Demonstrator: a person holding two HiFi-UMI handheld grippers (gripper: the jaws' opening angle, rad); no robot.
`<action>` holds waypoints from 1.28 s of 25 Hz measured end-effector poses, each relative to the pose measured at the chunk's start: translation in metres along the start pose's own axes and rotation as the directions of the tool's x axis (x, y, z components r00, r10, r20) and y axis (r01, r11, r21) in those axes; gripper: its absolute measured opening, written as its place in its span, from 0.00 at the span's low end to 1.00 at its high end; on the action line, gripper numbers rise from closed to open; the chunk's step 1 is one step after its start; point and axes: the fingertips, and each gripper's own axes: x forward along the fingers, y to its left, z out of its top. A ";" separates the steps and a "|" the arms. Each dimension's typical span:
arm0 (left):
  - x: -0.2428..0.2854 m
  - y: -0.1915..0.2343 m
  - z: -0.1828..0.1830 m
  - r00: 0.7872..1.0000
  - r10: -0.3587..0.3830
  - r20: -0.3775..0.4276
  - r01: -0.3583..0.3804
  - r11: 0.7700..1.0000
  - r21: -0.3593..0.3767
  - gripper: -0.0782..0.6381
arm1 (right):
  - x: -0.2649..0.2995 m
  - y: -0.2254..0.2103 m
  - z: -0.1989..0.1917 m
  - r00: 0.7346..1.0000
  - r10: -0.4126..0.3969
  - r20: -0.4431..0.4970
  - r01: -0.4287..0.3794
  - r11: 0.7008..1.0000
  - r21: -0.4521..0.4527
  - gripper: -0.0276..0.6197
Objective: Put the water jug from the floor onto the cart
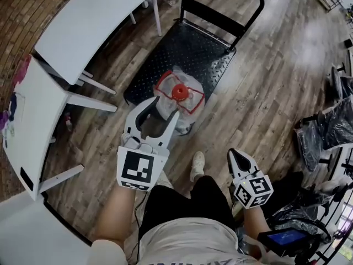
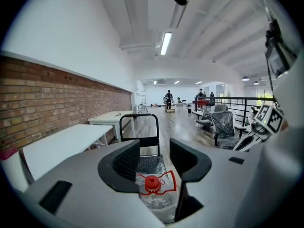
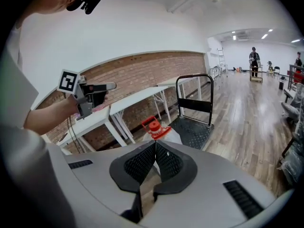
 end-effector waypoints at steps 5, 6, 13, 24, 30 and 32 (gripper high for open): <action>-0.082 0.006 0.021 0.996 0.036 0.076 -0.037 0.999 0.020 0.26 | -0.023 0.052 0.017 0.997 -0.010 0.070 0.013 0.999 -0.049 0.05; -0.097 0.007 0.022 0.996 0.039 0.083 -0.040 0.999 0.016 0.23 | -0.028 0.063 0.019 0.997 -0.011 0.082 0.016 0.998 -0.059 0.05; -0.174 0.008 0.012 0.995 0.037 0.092 -0.035 0.999 -0.025 0.11 | -0.065 0.109 0.029 0.984 -0.056 0.171 0.073 0.993 -0.095 0.05; -0.229 -0.023 0.020 0.984 0.129 0.127 -0.116 0.988 -0.100 0.11 | -0.122 0.114 0.059 0.954 -0.022 0.297 0.073 0.984 -0.161 0.05; -0.239 -0.076 0.034 0.979 0.150 0.135 -0.137 0.985 -0.102 0.11 | -0.168 0.101 0.048 0.939 0.013 0.345 0.050 0.984 -0.172 0.05; -0.238 -0.097 0.038 0.980 0.144 0.139 -0.130 0.986 -0.102 0.11 | -0.185 0.095 0.041 0.936 0.016 0.352 0.050 0.983 -0.176 0.05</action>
